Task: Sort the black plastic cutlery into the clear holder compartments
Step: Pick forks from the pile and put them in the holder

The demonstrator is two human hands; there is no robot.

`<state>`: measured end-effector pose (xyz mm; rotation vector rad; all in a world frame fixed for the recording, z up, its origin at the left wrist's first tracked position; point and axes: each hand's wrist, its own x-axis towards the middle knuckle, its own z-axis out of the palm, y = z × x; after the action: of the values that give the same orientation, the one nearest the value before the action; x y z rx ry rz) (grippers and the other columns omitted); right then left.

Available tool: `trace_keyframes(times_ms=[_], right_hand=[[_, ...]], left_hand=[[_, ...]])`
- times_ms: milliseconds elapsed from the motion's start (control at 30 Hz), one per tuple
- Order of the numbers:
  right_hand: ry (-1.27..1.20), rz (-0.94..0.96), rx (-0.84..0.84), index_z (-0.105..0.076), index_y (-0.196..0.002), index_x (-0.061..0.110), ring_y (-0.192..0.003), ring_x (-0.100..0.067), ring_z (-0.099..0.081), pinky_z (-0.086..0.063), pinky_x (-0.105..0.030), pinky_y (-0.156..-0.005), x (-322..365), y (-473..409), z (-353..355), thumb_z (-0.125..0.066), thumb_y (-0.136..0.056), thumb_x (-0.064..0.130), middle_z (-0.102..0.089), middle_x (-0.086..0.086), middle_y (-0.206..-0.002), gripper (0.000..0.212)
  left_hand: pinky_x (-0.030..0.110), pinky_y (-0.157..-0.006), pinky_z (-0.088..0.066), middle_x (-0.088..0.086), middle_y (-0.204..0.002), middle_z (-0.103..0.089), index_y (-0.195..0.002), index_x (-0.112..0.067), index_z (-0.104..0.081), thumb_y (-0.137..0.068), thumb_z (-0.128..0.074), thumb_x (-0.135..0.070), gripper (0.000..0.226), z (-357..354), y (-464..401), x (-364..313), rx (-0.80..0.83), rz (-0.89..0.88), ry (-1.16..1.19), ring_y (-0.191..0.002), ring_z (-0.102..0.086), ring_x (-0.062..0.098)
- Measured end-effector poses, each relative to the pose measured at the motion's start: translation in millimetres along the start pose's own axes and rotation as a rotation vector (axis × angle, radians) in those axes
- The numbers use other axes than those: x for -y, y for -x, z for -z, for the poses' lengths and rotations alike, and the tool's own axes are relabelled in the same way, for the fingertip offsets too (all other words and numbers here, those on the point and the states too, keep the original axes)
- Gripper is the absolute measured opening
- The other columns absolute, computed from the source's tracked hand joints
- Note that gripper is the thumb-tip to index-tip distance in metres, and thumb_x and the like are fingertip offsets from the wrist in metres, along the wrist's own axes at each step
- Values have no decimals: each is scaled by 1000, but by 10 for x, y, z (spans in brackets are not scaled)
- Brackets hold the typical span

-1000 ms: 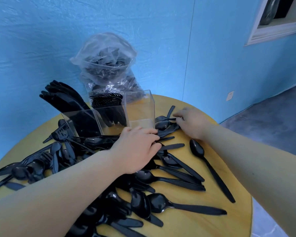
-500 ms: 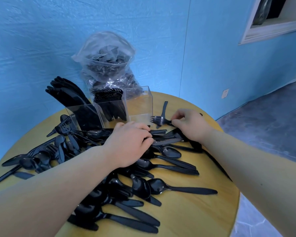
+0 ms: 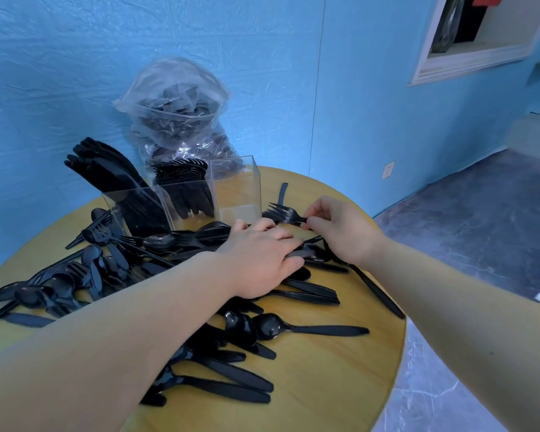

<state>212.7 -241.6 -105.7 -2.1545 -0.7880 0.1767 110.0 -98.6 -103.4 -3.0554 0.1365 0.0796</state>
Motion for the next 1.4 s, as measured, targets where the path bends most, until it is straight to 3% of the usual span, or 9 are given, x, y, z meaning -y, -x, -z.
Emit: trace_keyframes(times_ms=[167,300,500,633,900,1033,1133,1233,1400], right_hand=[[123,-107,-113,-56,-90,23,-90,-18,-57,-46,-32,-81,-164,81,118,-50,-93,18,-62,4,-89,9],[188,-148,-144,-52,-81,31,-89,-18,-57,-40,-50,-97,-199,136,183,-50,-91,21,-66,7,-85,14],[171,-14,-168,-58,-91,22,-87,-16,-59,-49,-32,-74,-26,283,258,-51,-92,19,-66,4,-87,8],[159,32,-156,-60,-100,21,-83,-15,-60,-49,-29,-73,175,399,230,-49,-93,16,-64,8,-81,14],[69,71,-84,-70,-104,15,-74,-10,-62,-42,-15,-62,686,786,-105,-57,-93,18,-64,8,-76,18],[46,175,-30,-71,-107,14,-78,-6,-58,-47,-19,-79,999,992,-393,-62,-91,16,-69,7,-87,19],[43,264,12,-69,-115,20,-78,-4,-55,-43,-16,-77,1169,1094,-546,-62,-90,13,-70,8,-100,27],[-34,267,88,-64,-122,19,-76,-11,-54,-45,-20,-81,1323,1148,-653,-64,-88,11,-62,7,-93,36],[-7,219,152,-58,-128,18,-91,-8,-59,-39,0,-76,1460,1120,-671,-62,-91,16,-62,7,-106,38]], left_hand=[[46,-105,-20,-12,-151,-27,-145,-35,-28,-97,-17,-56,54,-15,-5,-9,27,34,-15,-139,-14,17],[47,-108,-17,-8,-154,-21,-147,-30,-25,-97,-17,-58,58,-20,-2,-30,50,73,-6,-141,-11,17],[47,-110,-17,-8,-158,-12,-151,-27,-16,-97,-17,-56,60,61,132,-25,6,113,10,-143,-7,16],[45,-110,-19,-11,-156,-17,-150,-28,-18,-98,-20,-53,58,152,425,44,-53,165,42,-142,-10,15],[40,-107,-27,-14,-143,-43,-137,-33,-47,-99,-30,-47,44,197,1168,225,-256,292,141,-133,-26,15],[38,-90,-40,-8,-107,-62,-97,-24,-67,-98,-26,-48,48,273,1367,175,-361,328,257,-110,-45,22],[35,-63,-34,-2,-67,-44,-60,-15,-44,-96,-29,-49,52,338,1447,195,-477,379,302,-73,-47,21],[34,-56,-32,1,-58,-42,-59,-13,-38,-99,-39,-34,45,415,1522,242,-547,425,350,-60,-44,22],[33,-69,-50,-5,-79,-68,-88,-8,-52,-102,-31,-25,31,462,1703,443,-602,470,576,-71,-63,13]])
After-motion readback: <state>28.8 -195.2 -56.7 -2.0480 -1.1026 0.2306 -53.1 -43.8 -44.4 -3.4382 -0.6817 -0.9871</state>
